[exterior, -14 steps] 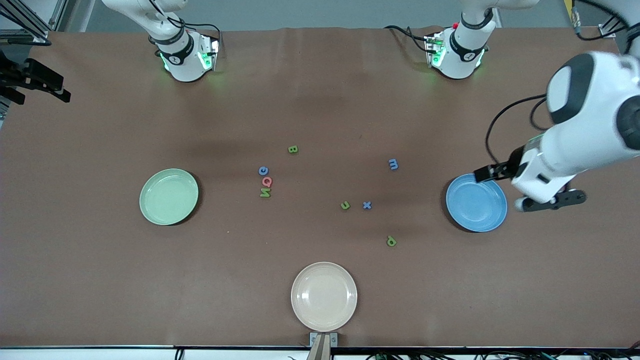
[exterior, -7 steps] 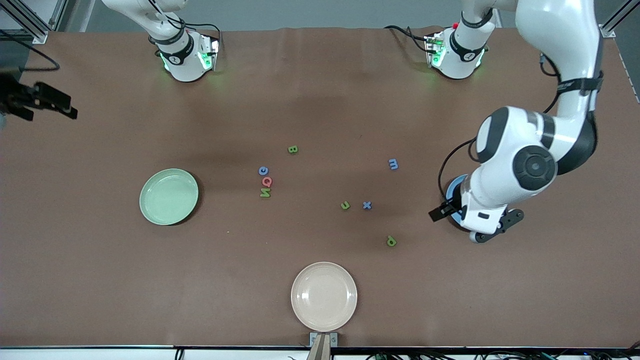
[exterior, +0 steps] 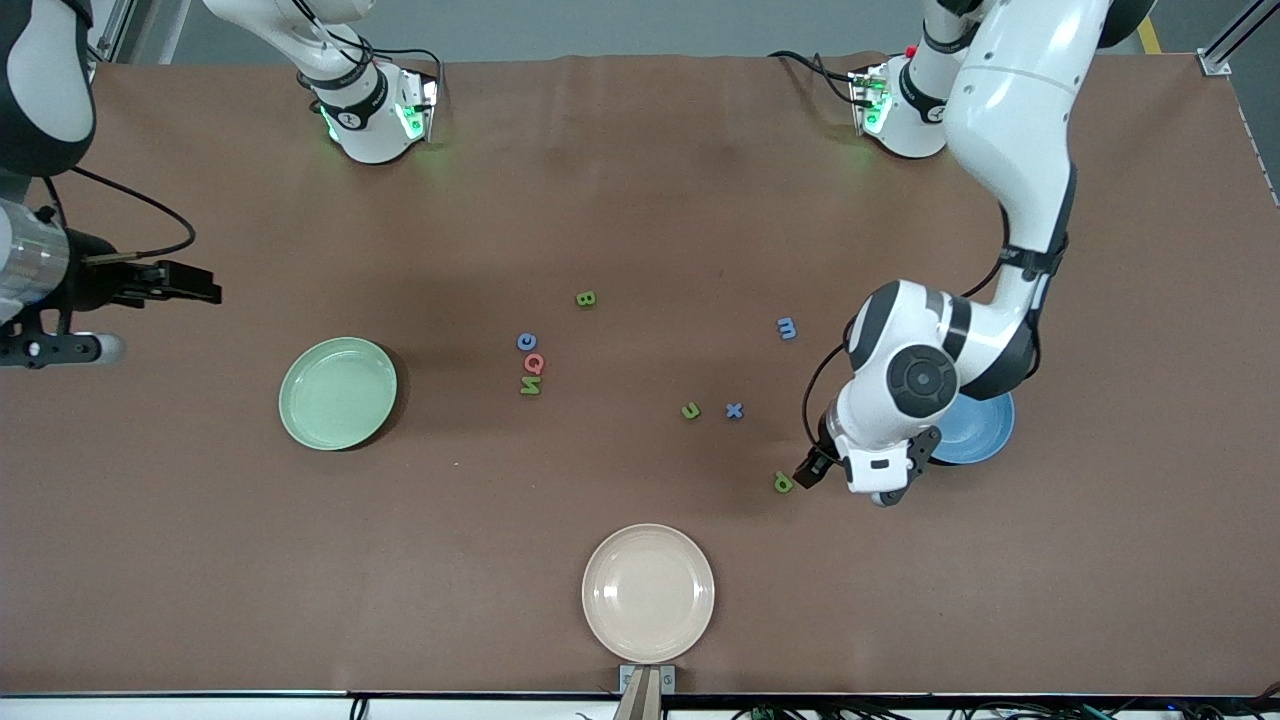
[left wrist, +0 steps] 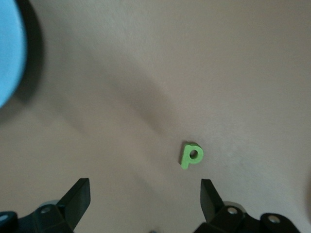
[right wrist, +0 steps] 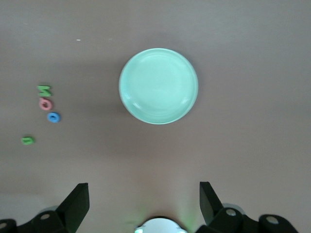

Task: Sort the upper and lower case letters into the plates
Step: 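Reach the left gripper to the p while the right gripper reaches the B, then grasp the B with the right gripper while the left gripper drops the p, then release the B with the right gripper while the left gripper grasps the E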

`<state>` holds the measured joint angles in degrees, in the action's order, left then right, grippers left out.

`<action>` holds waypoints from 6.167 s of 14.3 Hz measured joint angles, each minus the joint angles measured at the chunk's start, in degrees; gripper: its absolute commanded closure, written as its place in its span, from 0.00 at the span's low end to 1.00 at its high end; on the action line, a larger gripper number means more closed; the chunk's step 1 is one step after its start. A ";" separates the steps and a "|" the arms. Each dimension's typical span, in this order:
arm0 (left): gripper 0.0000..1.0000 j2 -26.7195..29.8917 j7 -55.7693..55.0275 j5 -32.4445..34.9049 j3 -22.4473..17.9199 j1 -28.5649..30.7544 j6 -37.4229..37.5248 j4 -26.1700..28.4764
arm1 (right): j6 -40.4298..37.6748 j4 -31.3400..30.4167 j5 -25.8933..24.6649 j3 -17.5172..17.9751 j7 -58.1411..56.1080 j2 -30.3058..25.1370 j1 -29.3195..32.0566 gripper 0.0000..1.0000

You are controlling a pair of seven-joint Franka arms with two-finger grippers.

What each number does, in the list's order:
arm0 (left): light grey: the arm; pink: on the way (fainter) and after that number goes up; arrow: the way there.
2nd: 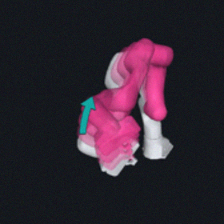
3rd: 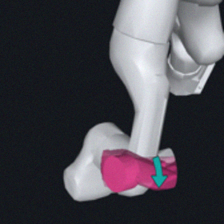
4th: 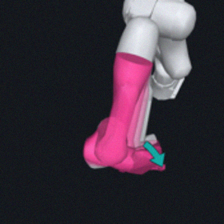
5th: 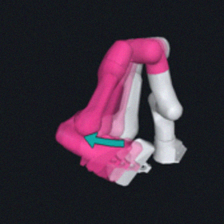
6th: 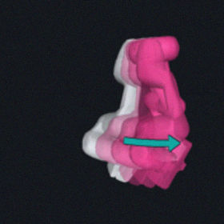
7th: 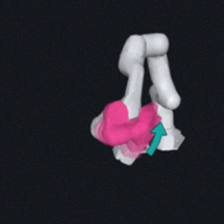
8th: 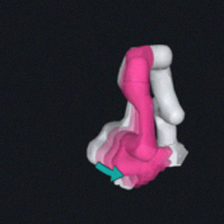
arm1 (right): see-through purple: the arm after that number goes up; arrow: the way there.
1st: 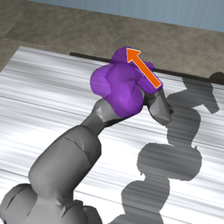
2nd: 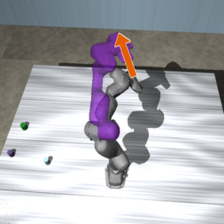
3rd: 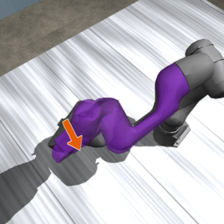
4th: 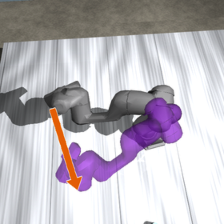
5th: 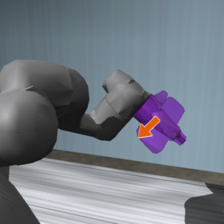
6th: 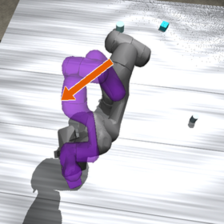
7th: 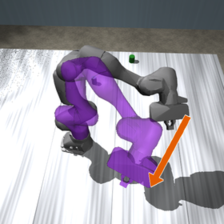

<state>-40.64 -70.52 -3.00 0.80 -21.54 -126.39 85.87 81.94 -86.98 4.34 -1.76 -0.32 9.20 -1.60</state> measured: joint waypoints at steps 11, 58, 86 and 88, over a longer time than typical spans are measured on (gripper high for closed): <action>0.00 -12.25 -4.04 0.00 0.02 -1.07 -9.39 -9.47 | 11.63 -13.46 2.96 0.43 23.08 -2.32 -14.62 0.00; 0.80 20.03 47.50 7.38 -0.95 14.90 -13.08 37.89 | 70.01 -38.13 -2.13 0.16 58.10 17.10 -50.41 0.28; 0.00 23.24 32.83 8.58 18.46 17.60 1.38 31.54 | 59.81 -36.31 -5.66 -1.70 50.74 12.67 -41.88 1.00; 0.00 23.24 29.17 8.58 21.04 17.56 -2.15 33.87 | 57.24 -37.37 -5.67 -1.87 44.47 8.80 -37.31 1.00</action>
<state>-17.41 -41.35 5.58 21.84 -3.99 -128.54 119.74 139.18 -124.36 -1.33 -3.63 44.15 18.00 -38.92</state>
